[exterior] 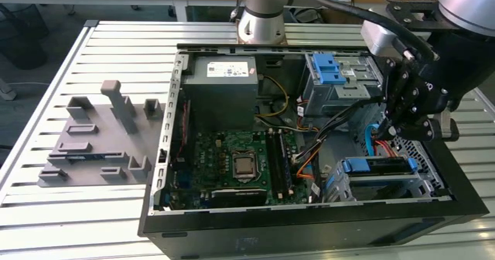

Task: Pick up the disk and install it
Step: 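Insert the second disk wire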

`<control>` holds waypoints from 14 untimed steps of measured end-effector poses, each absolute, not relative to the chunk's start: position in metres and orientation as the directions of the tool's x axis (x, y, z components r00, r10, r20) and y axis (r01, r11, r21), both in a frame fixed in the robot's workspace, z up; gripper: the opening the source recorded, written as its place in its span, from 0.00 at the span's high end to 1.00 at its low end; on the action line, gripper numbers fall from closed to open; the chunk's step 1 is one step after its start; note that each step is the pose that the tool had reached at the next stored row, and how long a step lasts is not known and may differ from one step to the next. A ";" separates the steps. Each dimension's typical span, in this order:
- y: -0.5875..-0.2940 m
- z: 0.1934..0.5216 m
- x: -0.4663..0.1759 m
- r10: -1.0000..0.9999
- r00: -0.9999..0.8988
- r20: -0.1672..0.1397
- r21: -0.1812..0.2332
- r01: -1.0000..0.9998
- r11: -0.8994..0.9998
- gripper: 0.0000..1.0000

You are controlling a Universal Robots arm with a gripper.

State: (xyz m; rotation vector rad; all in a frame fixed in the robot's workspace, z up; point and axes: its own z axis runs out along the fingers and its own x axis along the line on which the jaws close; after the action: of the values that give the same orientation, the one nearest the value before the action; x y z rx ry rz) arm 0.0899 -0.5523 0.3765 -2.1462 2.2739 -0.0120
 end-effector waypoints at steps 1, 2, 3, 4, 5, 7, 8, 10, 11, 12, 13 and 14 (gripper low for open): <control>-0.550 0.377 0.090 -0.998 -0.058 -0.005 -0.016 -0.998 0.058 0.89; -0.548 0.377 0.090 -0.998 -0.058 -0.006 -0.016 -0.998 0.058 0.89; -0.546 0.377 0.090 -0.998 -0.058 -0.005 -0.016 -0.998 0.058 0.89; -0.545 0.379 0.090 -0.998 -0.058 -0.005 -0.016 -0.998 0.058 0.89; -0.544 0.381 0.090 -0.998 -0.058 -0.005 -0.016 -0.998 0.058 0.89; -0.542 0.385 0.090 -0.998 -0.058 -0.005 -0.016 -0.998 0.058 0.89; -0.541 0.385 0.090 -0.998 -0.058 -0.006 -0.016 -0.998 0.058 0.89; -0.540 0.385 0.090 -0.998 -0.058 -0.005 -0.016 -0.998 0.058 0.89; -0.539 0.385 0.090 -0.998 -0.058 -0.005 -0.016 -0.998 0.058 0.89; -0.538 0.384 0.090 -0.998 -0.058 -0.005 -0.016 -0.998 0.058 0.89; -0.537 0.383 0.090 -0.998 -0.058 -0.004 -0.016 -0.998 0.058 0.89; -0.536 0.382 0.090 -0.998 -0.058 -0.001 -0.016 -0.998 0.058 0.89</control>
State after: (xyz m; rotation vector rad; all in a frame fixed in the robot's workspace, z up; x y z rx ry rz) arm 0.0901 -0.5364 0.3824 -2.1482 2.2758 -0.0166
